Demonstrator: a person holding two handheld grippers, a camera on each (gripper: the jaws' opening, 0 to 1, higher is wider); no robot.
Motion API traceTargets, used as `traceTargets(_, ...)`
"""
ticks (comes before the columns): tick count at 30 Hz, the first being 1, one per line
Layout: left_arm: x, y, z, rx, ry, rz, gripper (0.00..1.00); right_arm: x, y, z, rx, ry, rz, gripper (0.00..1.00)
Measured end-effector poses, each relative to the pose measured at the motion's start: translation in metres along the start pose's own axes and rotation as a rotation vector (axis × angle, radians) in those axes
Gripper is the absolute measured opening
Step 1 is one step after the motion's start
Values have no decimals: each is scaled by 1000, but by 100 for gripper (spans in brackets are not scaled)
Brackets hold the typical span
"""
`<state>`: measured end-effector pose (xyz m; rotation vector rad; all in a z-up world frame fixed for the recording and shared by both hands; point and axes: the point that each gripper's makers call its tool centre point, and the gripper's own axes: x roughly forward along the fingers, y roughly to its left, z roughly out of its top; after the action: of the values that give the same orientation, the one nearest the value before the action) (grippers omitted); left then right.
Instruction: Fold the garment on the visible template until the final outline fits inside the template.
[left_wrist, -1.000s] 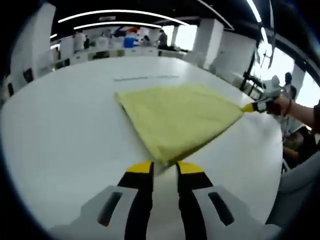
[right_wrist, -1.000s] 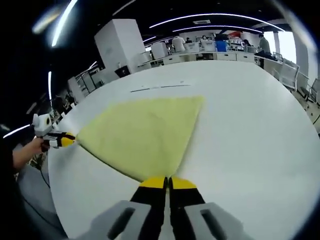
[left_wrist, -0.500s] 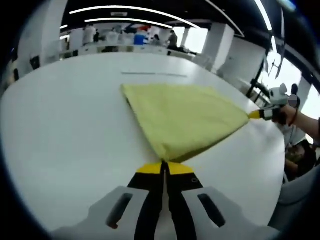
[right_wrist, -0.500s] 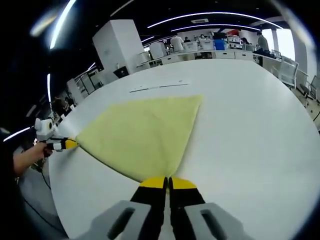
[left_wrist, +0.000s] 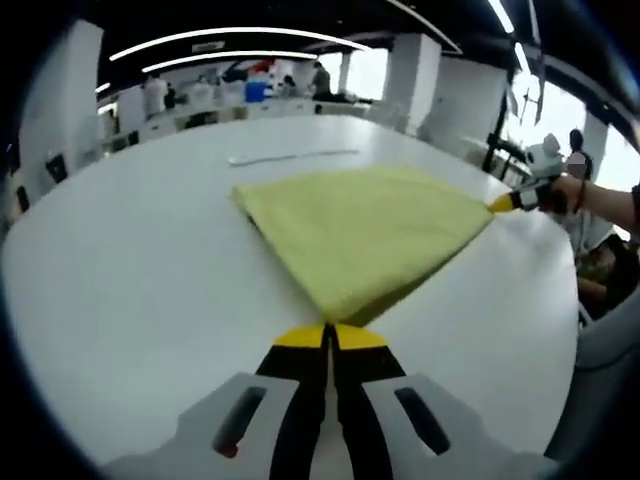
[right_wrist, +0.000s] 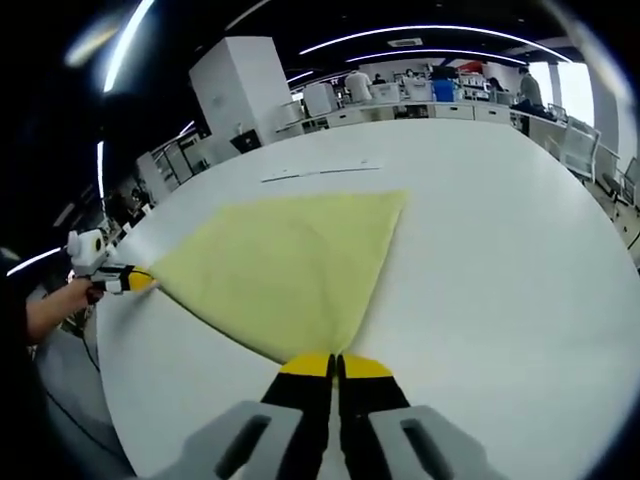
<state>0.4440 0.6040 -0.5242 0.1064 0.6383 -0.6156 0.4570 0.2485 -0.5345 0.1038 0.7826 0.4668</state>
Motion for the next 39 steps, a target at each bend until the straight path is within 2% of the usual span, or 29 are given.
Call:
traceTargets(7, -4, -5, -2, 58, 22, -3, 0, -4, 3, -4, -18, 15, 16, 0)
traceTargets(13, -8, -5, -5, 48, 31, -6, 0, -7, 8, -8, -20, 27, 27, 0)
traceTargets(23, -19, -10, -16, 83, 60, -14, 0, -15, 16, -19, -12, 39, 40, 0)
traceTargets(26, -22, -12, -18, 81, 62, -21, 0, -17, 17, -22, 0, 42, 42, 0)
traceTargets(29, -25, -17, -21, 41, 57, -36, 0, -19, 20, -23, 1, 49, 42, 0)
traceTargets(39, -35, -21, -26, 44, 63, -30, 0, -26, 25, -33, 7, 55, 46, 0)
